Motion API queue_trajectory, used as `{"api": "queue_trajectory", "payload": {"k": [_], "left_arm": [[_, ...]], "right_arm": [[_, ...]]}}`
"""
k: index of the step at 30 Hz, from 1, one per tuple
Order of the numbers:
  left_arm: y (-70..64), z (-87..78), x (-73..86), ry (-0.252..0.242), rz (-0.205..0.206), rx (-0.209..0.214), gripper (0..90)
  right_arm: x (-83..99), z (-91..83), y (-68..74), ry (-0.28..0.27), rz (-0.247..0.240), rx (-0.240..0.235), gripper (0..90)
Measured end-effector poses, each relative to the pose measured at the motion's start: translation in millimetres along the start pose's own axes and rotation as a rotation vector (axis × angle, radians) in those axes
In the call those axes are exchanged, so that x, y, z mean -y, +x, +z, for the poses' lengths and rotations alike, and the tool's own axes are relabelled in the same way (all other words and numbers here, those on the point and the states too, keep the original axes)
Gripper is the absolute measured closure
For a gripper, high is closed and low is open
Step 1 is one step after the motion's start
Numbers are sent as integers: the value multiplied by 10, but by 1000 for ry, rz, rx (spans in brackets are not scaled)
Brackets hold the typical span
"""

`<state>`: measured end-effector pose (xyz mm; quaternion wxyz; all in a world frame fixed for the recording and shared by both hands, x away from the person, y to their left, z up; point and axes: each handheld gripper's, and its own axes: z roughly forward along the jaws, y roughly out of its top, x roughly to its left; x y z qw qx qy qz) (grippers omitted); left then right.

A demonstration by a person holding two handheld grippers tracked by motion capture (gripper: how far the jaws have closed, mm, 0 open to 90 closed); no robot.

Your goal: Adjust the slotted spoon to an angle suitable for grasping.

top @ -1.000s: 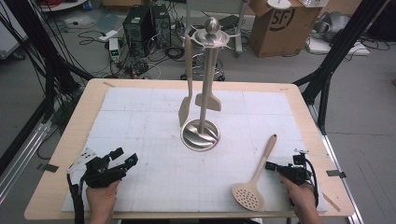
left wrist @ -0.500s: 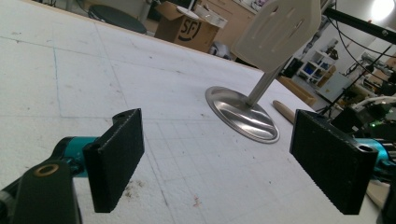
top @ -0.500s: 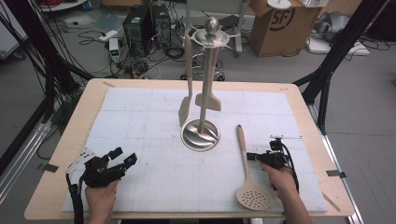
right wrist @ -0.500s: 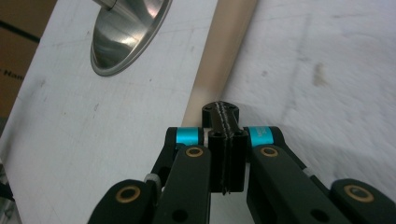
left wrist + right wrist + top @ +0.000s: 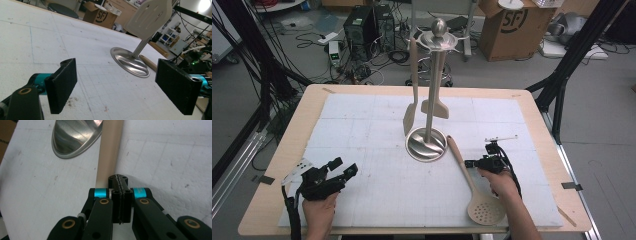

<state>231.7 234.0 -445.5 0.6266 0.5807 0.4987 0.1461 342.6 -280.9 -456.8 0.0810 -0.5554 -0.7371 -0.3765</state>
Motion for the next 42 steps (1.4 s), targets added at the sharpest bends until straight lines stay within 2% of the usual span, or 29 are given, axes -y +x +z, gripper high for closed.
{"api": "queue_trajectory", "payload": {"k": [3, 8, 11, 13, 14, 15, 18, 21, 28, 35, 42], "left_arm": [[-5, -1, 1, -2, -2, -2, 183], [-3, -8, 4, 3, 1, 0, 183], [-4, -11, 5, 2, 0, 1, 183], [-9, -8, 7, 4, -2, 2, 183], [-10, -8, 7, 5, 1, 4, 183], [-16, -6, 8, 4, 2, 4, 183], [-27, -2, 10, 6, 5, 7, 183], [-31, 0, 13, 9, 4, 9, 183], [-31, 0, 14, 9, 3, 10, 183], [-38, 5, 16, 10, 6, 14, 183], [-42, 13, 17, 11, 4, 16, 183]], "right_arm": [[-9, 8, 14, -2, -19, 15, 900], [11, -30, 27, -15, -7, 25, 900], [57, -89, 4, -40, -2, -7, 875], [102, -136, -5, -46, 14, -16, 822], [130, -168, -19, -48, 29, -26, 765], [148, -187, -27, -48, 48, -37, 752], [218, -241, -53, -64, 65, -58, 719], [257, -289, -49, -53, 90, -82, 682], [292, -379, 25, -44, 107, -129, 602], [300, -442, 68, -29, 115, -129, 583], [304, -409, 115, 1, 117, -120, 573]]}}
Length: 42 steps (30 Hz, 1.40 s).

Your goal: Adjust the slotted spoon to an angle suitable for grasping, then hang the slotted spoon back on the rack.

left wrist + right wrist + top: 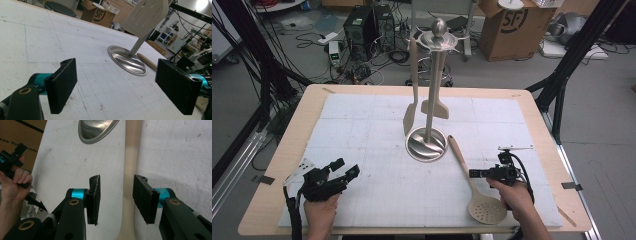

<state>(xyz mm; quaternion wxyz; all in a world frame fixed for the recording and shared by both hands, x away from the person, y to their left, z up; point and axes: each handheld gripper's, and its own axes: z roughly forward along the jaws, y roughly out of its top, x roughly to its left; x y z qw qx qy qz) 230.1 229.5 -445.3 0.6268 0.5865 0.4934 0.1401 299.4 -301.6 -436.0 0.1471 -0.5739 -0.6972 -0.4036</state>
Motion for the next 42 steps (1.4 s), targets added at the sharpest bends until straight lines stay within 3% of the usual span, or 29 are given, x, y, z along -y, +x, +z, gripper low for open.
{"api": "queue_trajectory", "payload": {"k": [10, 16, 32, 34, 42], "left_arm": [[-4, 12, -1, -3, -4, 1, 183], [-1, 5, -3, -3, -2, 2, 183], [1, -9, -5, -6, -2, -1, 183], [-5, -5, -2, -4, -4, 1, 183], [-15, 8, 5, 3, 4, 1, 183]], "right_arm": [[-3, 57, -17, 30, 16, 40, 546], [-22, 125, -4, 76, 23, 56, 550], [-65, 254, 19, 124, 38, 57, 601], [-69, 275, 30, 121, 40, 67, 634], [-32, 315, 156, 106, -39, 185, 731]]}}
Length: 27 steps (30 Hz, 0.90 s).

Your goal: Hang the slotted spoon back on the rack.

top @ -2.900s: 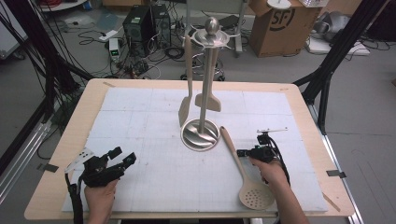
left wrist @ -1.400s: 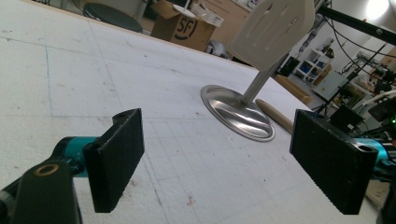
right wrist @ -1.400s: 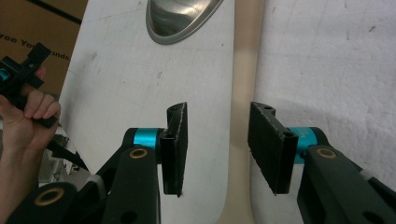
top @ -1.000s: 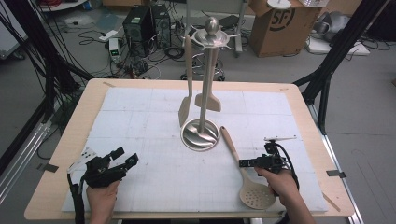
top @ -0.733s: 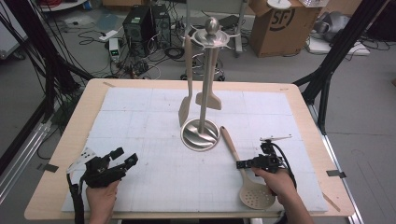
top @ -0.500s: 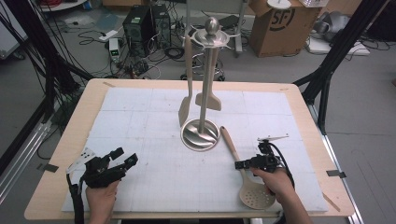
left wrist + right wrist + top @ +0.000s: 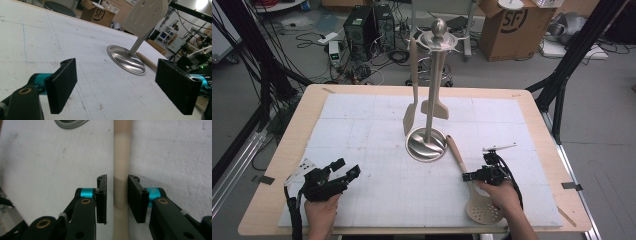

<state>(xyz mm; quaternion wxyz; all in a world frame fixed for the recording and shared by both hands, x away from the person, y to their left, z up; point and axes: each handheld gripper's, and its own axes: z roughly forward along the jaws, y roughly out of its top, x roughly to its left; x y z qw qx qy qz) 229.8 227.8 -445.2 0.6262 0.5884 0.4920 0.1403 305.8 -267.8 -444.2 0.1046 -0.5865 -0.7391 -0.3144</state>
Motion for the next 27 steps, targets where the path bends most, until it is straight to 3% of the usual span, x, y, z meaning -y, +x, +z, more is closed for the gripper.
{"api": "queue_trajectory", "payload": {"k": [12, 18, 24, 27], "left_arm": [[-16, 19, 10, 7, 2, 3, 183], [-30, 12, 15, 10, 7, 6, 184], [-17, 1, 12, 6, 5, 0, 184], [-4, -9, 9, 4, -2, -1, 185]], "right_arm": [[71, 49, 225, -39, -125, 181, 763], [106, 48, 214, -65, -122, 171, 767], [125, 57, 268, -69, -154, 213, 774], [126, 32, 206, -81, -110, 161, 783]]}}
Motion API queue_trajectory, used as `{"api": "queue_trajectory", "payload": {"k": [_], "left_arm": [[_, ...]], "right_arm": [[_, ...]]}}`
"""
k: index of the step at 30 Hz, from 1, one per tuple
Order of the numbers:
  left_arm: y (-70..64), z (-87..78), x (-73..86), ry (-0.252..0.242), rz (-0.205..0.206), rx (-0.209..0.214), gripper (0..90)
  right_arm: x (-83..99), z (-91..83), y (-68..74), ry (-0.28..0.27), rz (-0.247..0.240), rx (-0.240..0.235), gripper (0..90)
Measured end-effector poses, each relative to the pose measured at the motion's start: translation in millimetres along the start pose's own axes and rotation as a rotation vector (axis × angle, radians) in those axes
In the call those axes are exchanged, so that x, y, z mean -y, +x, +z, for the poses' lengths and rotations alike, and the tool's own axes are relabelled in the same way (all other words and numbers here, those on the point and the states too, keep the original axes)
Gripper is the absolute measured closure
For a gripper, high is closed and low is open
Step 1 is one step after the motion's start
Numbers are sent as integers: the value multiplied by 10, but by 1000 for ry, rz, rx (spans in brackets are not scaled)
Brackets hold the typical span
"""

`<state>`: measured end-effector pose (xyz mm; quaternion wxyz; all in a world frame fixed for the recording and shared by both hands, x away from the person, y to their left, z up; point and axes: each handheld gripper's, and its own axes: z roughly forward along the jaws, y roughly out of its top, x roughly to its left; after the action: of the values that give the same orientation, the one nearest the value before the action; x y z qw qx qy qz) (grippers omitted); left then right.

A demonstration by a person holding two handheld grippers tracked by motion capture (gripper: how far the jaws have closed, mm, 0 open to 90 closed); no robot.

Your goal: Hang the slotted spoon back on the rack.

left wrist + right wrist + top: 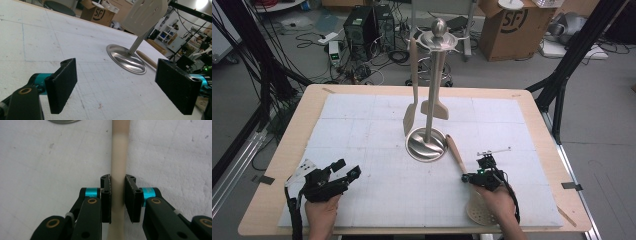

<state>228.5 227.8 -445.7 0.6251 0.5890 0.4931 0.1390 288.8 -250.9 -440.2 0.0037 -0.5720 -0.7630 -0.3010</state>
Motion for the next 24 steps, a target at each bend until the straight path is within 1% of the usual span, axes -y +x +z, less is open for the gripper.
{"api": "queue_trajectory", "payload": {"k": [2, 3, 5, 7, 9, 11, 13, 15, 18, 20, 24], "left_arm": [[11, -12, -3, -4, -5, -3, 185], [18, -18, -5, -8, -7, -3, 185], [29, -26, -8, -9, -9, -4, 185], [30, -28, -9, -10, -12, -6, 186], [19, -26, -10, -14, -12, -6, 186], [12, -24, -10, -13, -8, -4, 186], [10, -23, -8, -10, -7, -3, 187], [12, -25, -8, -11, -8, -5, 187], [15, -27, -9, -12, -10, -4, 187], [16, -26, -9, -11, -9, -3, 187], [16, -25, -10, -12, -7, -1, 187]], "right_arm": [[18, -20, -88, -18, 40, -60, 787], [33, -38, -126, -34, 52, -92, 788], [71, -65, -151, -66, 50, -137, 790], [95, -91, -135, -71, 26, -143, 791], [111, -107, -112, -67, 12, -150, 791], [122, -128, -100, -78, 7, -167, 791], [128, -161, -105, -103, -2, -189, 791], [131, -203, -112, -135, -4, -218, 791], [130, -275, -111, -167, -4, -268, 791], [125, -316, -105, -181, -7, -287, 791], [103, -415, -65, -214, -18, -301, 791]]}}
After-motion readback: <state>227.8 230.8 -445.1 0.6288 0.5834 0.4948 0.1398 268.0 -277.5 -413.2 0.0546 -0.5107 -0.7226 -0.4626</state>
